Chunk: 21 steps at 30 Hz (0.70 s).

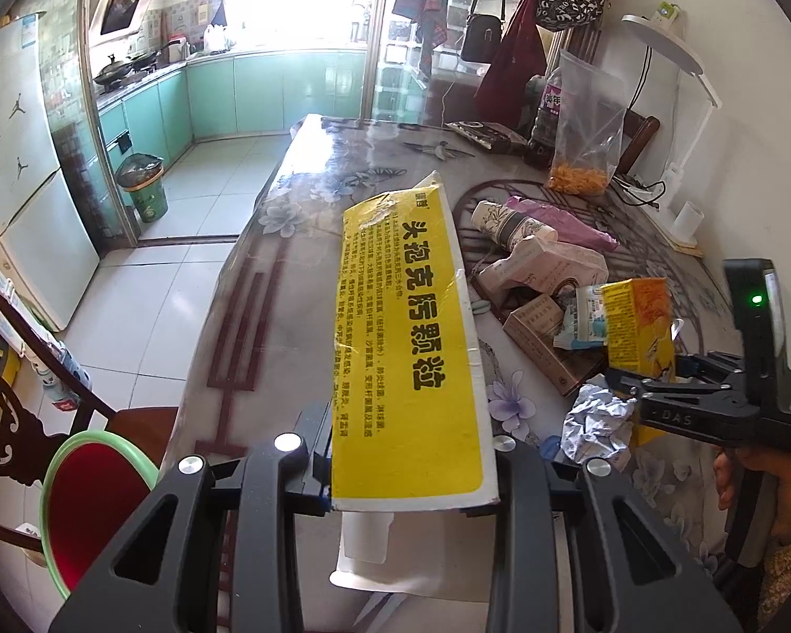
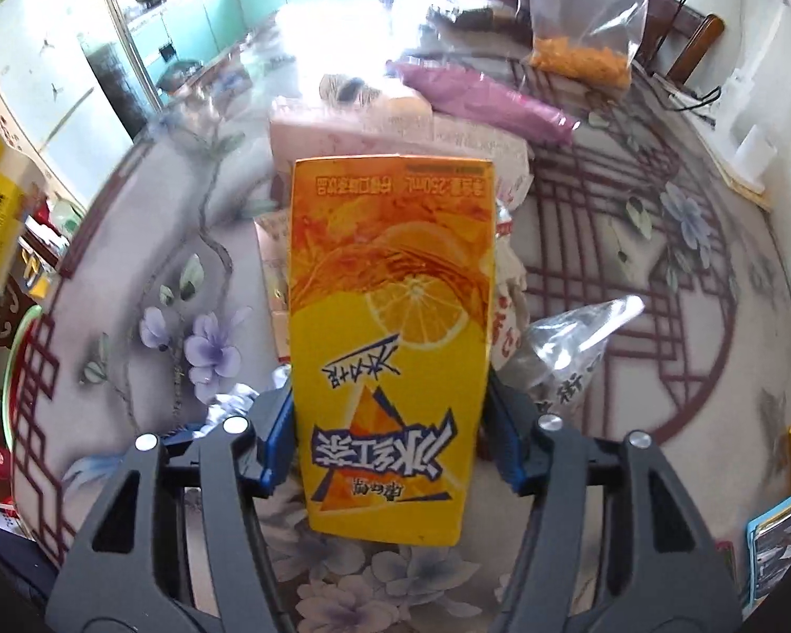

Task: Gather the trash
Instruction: 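Carry both boxes over the red bucket and open both tools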

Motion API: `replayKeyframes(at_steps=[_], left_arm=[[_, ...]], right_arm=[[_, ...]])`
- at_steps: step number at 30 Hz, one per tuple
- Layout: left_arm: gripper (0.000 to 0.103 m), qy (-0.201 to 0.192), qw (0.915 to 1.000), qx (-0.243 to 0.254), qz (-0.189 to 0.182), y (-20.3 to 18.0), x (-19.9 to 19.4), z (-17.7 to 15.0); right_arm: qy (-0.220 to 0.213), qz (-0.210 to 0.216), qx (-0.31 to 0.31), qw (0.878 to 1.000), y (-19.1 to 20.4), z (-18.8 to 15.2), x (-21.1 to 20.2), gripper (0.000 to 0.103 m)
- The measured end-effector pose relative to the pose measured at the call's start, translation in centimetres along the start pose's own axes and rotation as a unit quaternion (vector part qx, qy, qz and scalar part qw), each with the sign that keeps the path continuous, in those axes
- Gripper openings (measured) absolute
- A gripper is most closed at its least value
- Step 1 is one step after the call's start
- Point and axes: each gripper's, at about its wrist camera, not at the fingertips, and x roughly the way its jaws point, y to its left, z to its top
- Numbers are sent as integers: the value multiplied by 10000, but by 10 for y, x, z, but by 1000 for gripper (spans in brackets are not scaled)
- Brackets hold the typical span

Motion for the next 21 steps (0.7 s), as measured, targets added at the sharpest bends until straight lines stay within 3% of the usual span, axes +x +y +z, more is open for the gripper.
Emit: replayKeyframes(at_steps=[9,21], left_arm=[[29,-73,9999,-99,-9,6,-4,0],[29,-377,9976,-550,195,52,-50,-6]], right_arm=[[-754,365,-98,9964,20,-17,-72,58],[-846,1249,-578,9869,107,-43,-107,58]])
